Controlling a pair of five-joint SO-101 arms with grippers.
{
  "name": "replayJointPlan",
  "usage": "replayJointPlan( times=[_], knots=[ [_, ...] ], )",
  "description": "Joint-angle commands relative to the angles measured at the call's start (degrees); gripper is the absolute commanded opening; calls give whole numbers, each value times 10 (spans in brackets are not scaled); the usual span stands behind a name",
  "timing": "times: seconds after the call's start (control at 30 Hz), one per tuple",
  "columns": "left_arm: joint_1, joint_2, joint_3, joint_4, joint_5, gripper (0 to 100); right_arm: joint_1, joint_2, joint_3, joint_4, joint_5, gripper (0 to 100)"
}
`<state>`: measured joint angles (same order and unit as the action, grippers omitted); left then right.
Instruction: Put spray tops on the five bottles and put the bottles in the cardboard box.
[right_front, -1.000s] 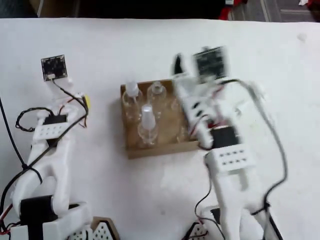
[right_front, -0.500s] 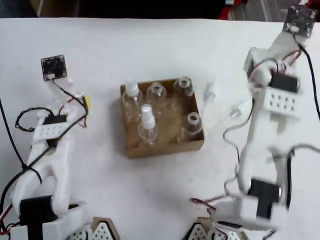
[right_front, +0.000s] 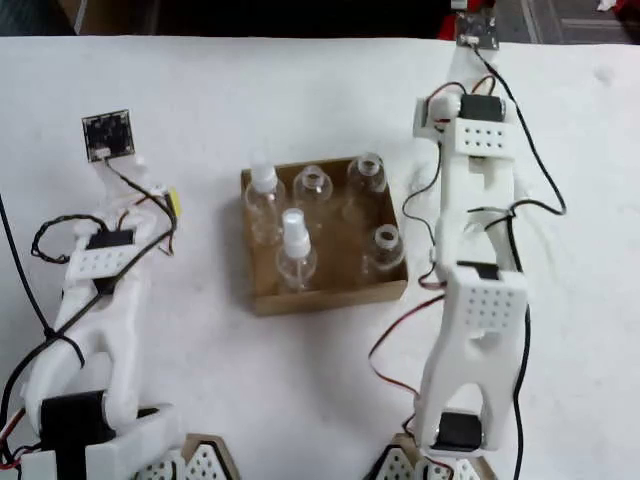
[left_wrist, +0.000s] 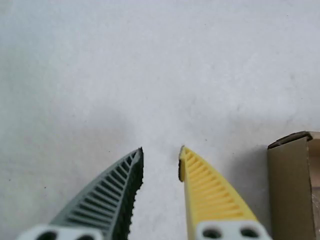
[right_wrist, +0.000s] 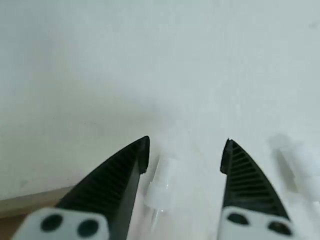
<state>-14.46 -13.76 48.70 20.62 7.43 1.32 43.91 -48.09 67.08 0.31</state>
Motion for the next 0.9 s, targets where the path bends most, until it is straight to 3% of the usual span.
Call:
replayJointPlan(
  times=[0.0,0.37,0.87],
  knots=[
    [2,0,-29,-11,-7,116,0,88,-145,44,-4,206],
    [4,-1,-30,-11,-7,116,6,262,-333,92,-7,206],
    [4,-1,-30,-10,-7,116,-5,285,-348,170,-8,204]
  ],
)
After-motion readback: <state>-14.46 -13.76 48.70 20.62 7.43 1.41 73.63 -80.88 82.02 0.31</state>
